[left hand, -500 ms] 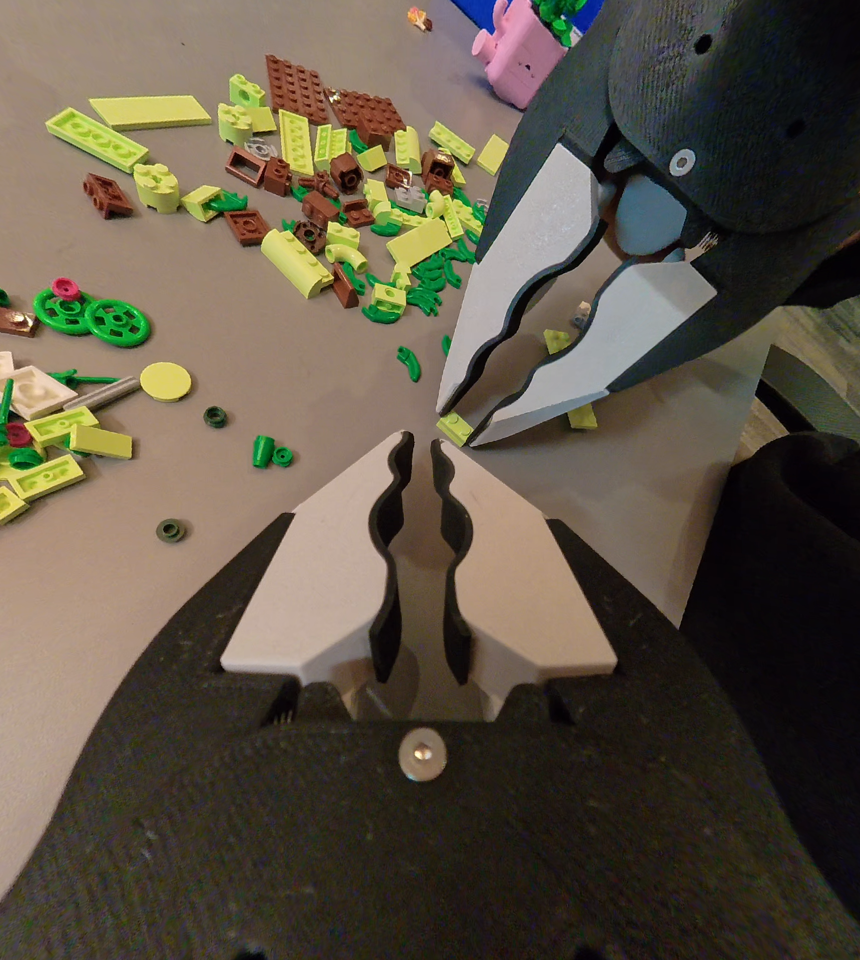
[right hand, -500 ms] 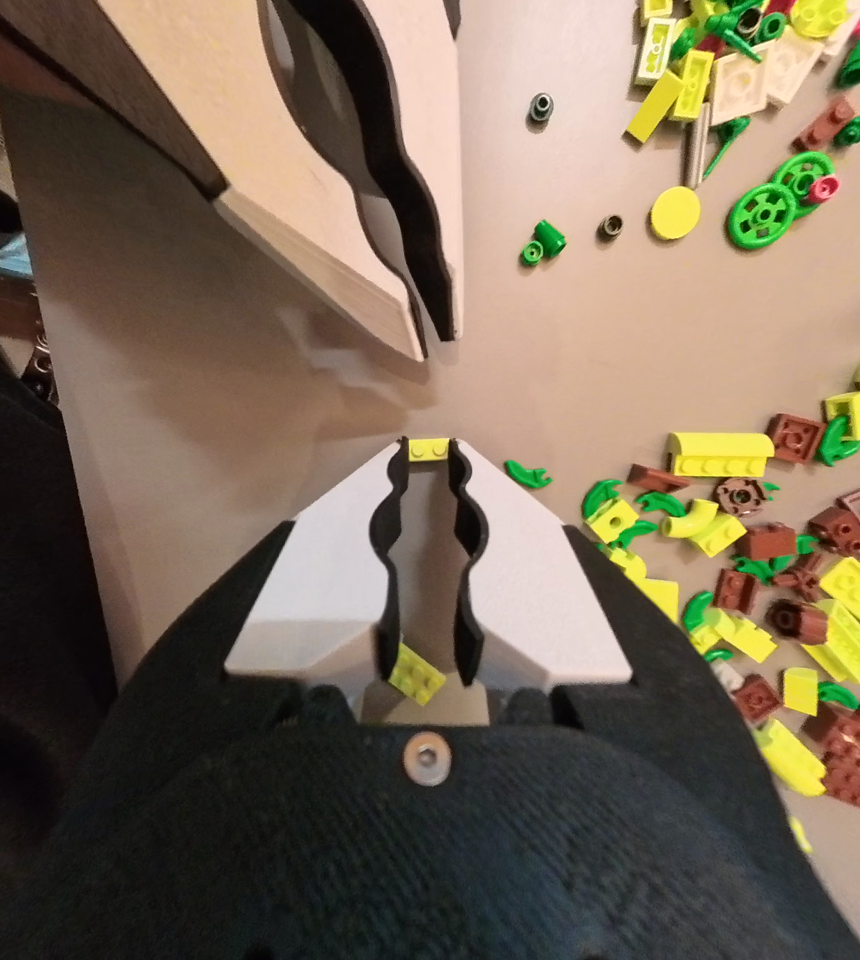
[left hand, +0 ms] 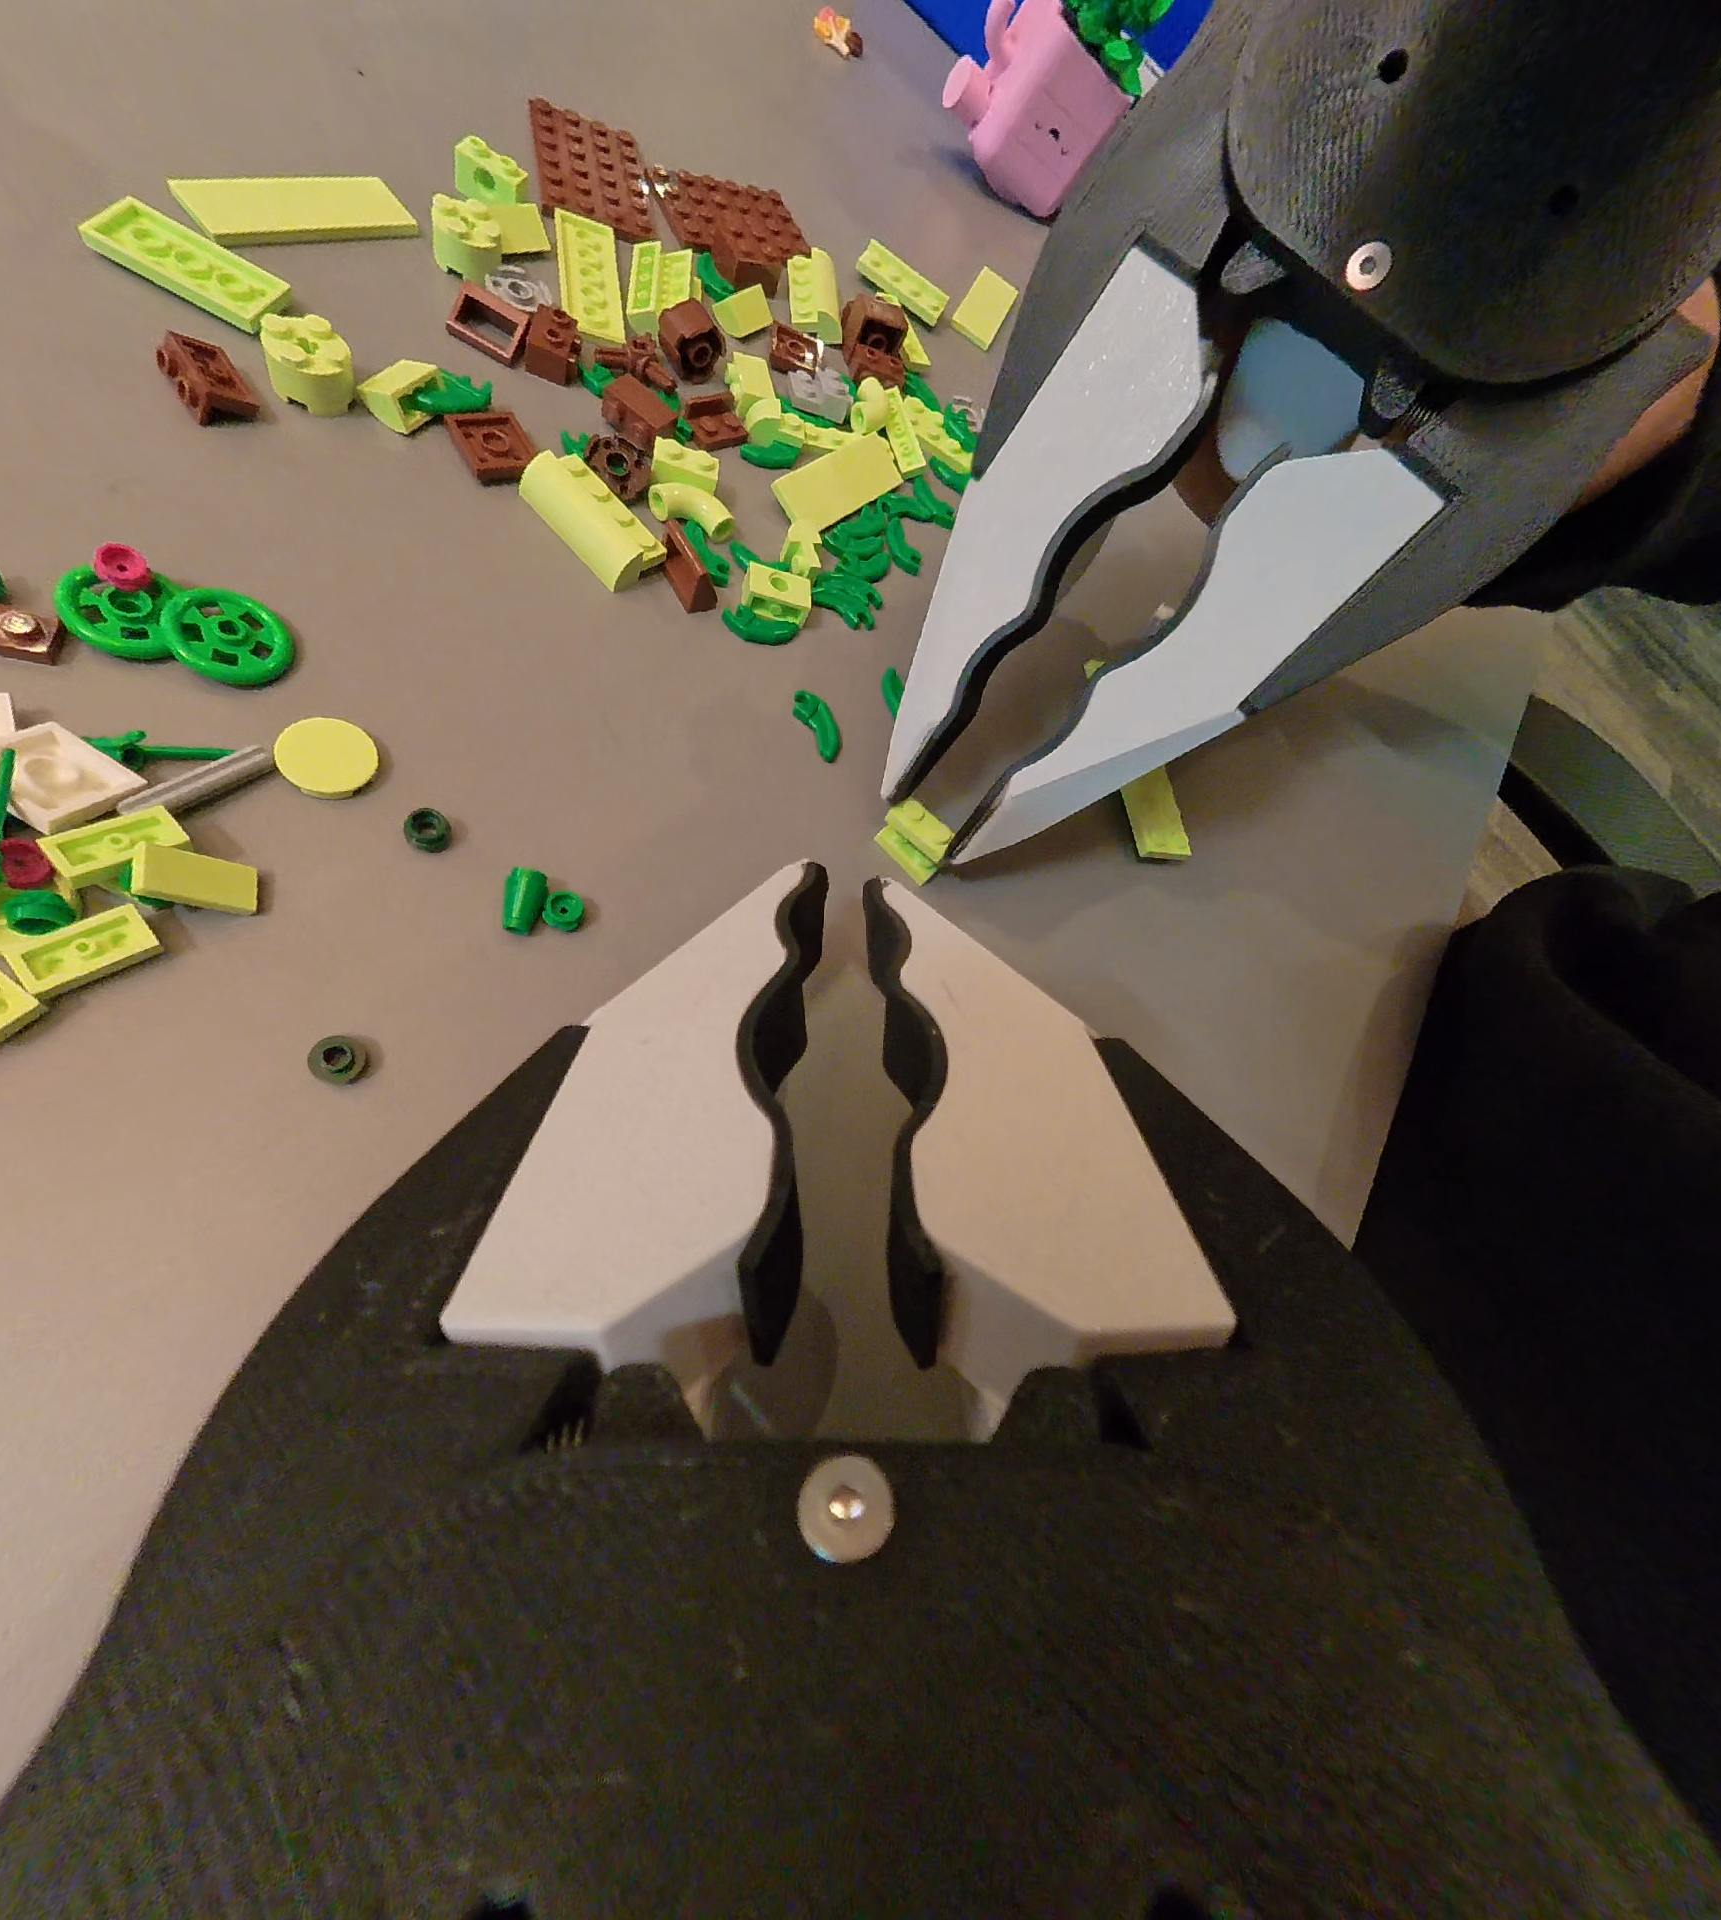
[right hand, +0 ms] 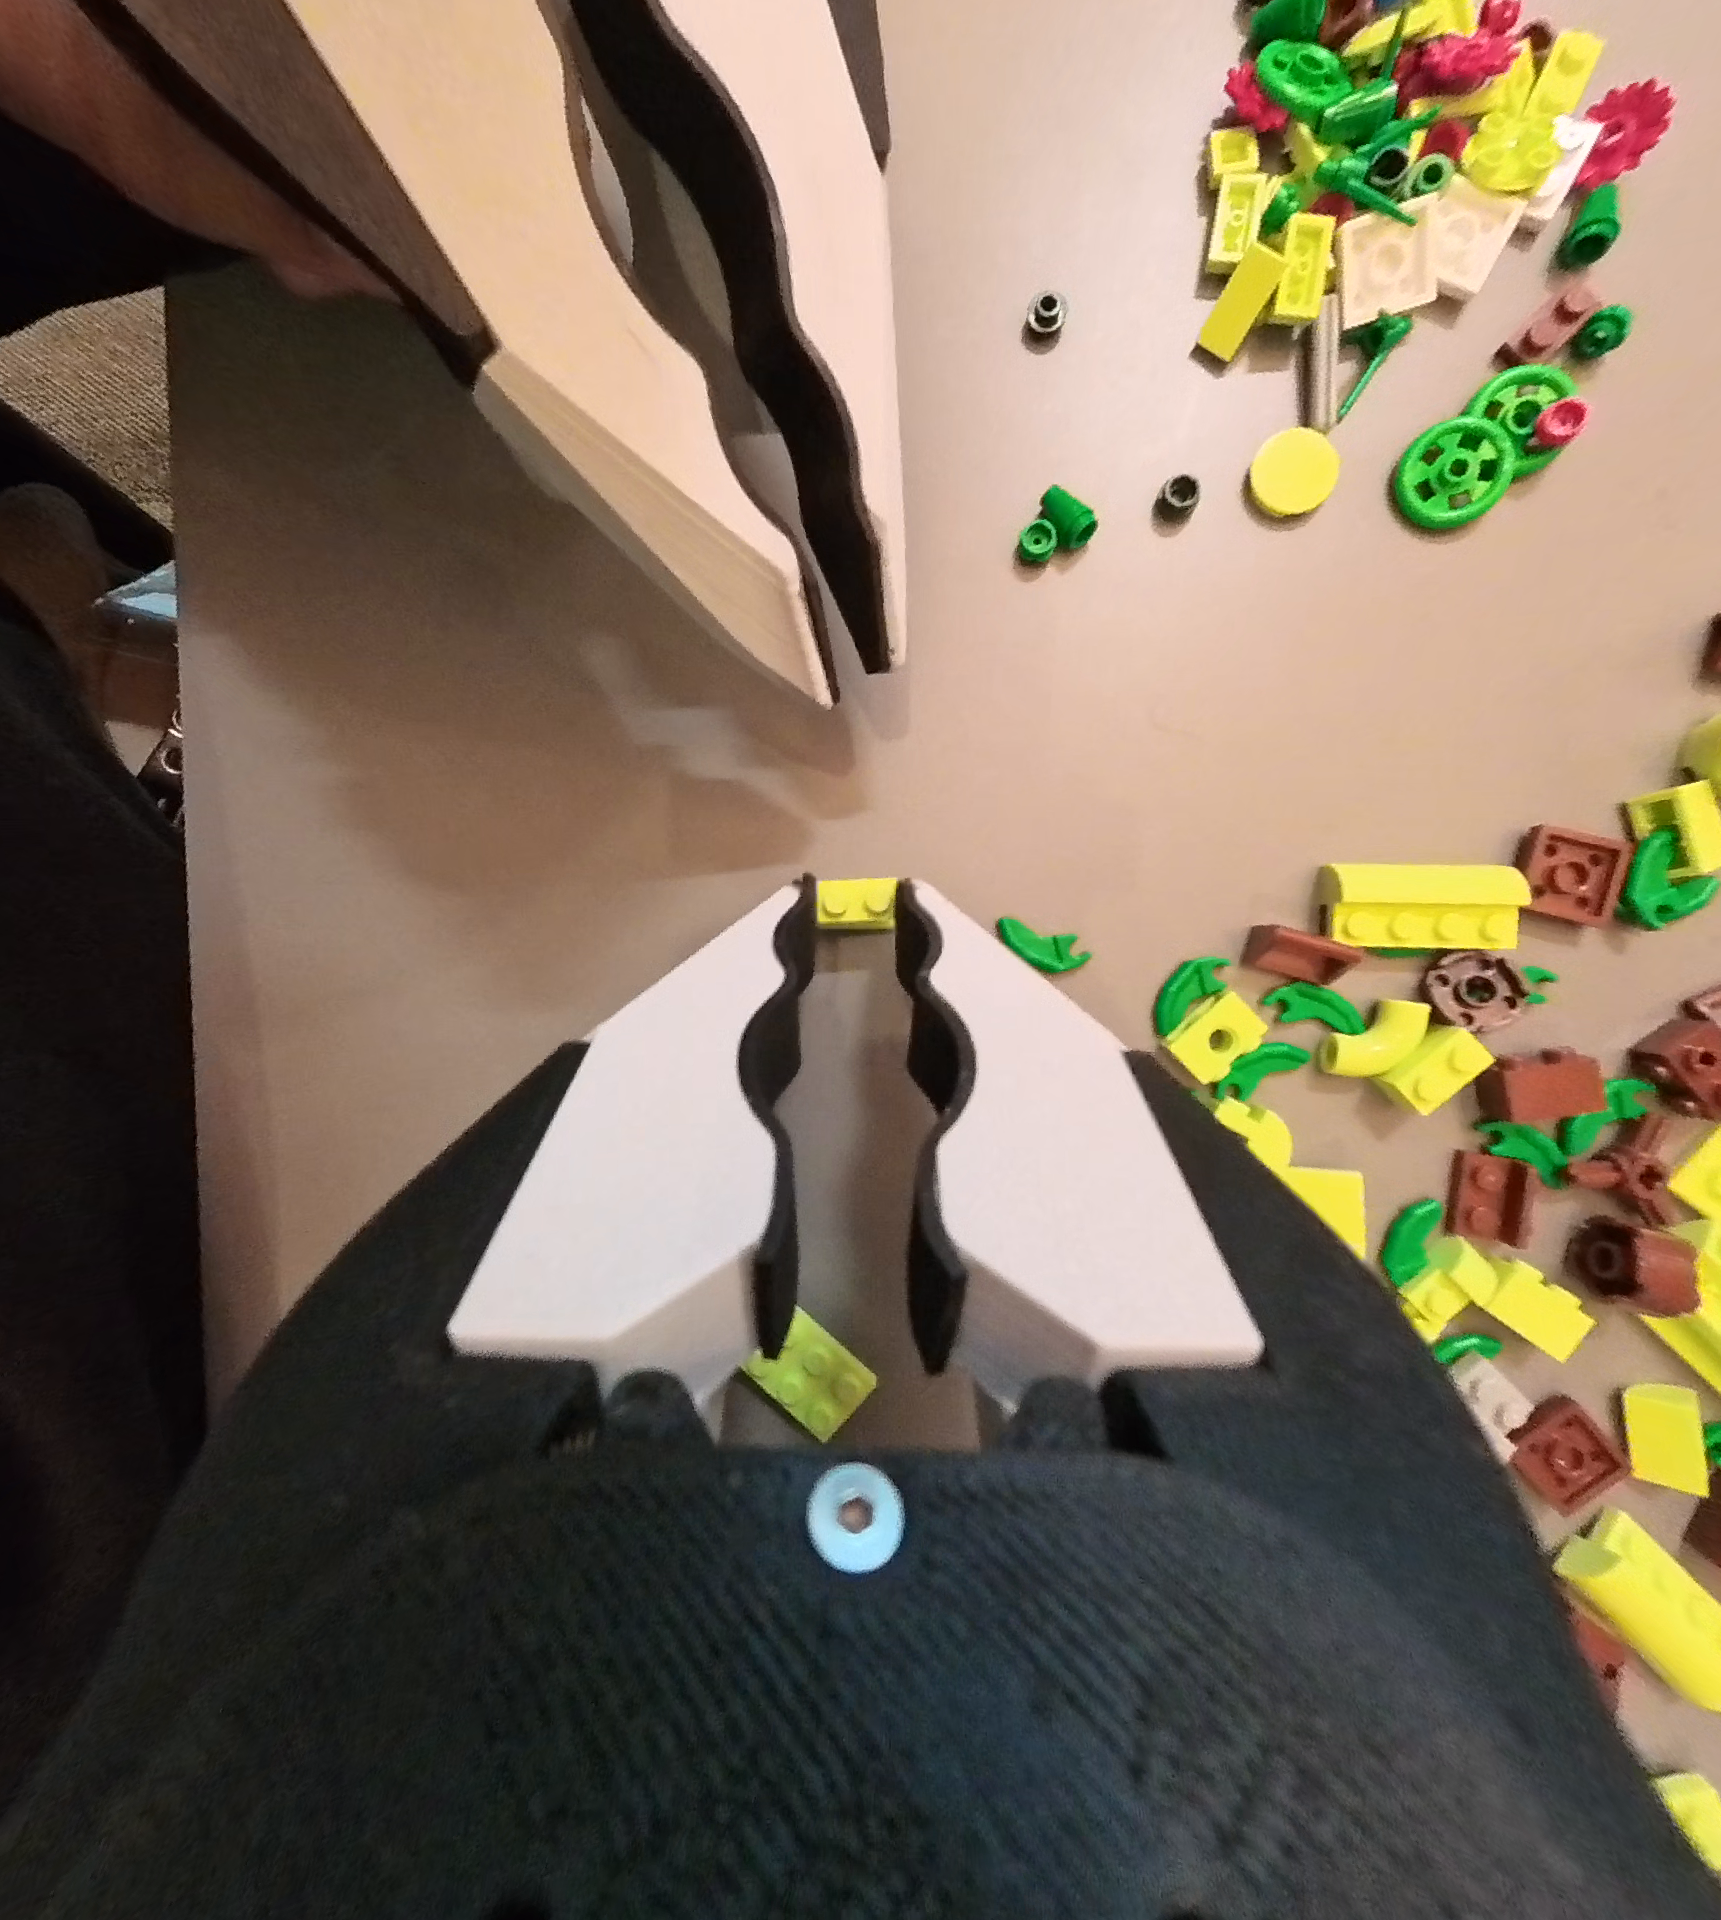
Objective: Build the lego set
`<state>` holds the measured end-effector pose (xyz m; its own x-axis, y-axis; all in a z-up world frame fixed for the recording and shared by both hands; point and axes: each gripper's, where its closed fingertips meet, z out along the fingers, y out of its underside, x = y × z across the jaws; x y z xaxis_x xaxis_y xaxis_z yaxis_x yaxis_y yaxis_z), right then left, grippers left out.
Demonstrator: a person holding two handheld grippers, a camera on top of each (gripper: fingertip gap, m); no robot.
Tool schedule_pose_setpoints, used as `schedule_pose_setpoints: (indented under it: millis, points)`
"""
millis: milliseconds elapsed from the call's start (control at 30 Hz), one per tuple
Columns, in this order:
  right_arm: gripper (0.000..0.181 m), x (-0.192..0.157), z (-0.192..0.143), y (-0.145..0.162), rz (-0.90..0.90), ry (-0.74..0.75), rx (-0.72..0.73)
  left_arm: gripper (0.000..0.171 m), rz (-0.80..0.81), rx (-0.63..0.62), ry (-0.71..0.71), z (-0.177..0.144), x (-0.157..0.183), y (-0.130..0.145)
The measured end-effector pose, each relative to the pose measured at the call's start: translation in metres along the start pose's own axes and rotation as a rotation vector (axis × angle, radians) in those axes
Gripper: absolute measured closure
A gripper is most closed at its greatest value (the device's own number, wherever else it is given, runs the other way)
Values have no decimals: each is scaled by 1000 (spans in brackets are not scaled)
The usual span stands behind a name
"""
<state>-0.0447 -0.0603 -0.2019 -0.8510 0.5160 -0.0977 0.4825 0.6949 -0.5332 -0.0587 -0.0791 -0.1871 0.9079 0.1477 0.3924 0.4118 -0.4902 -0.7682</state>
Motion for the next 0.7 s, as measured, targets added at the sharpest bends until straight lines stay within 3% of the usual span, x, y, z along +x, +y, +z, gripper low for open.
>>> schedule_pose_setpoints:
  millis: [700]
  points:
    - [168,-2,4,4,51,29,40,167,-2,2,5,0,1,0]
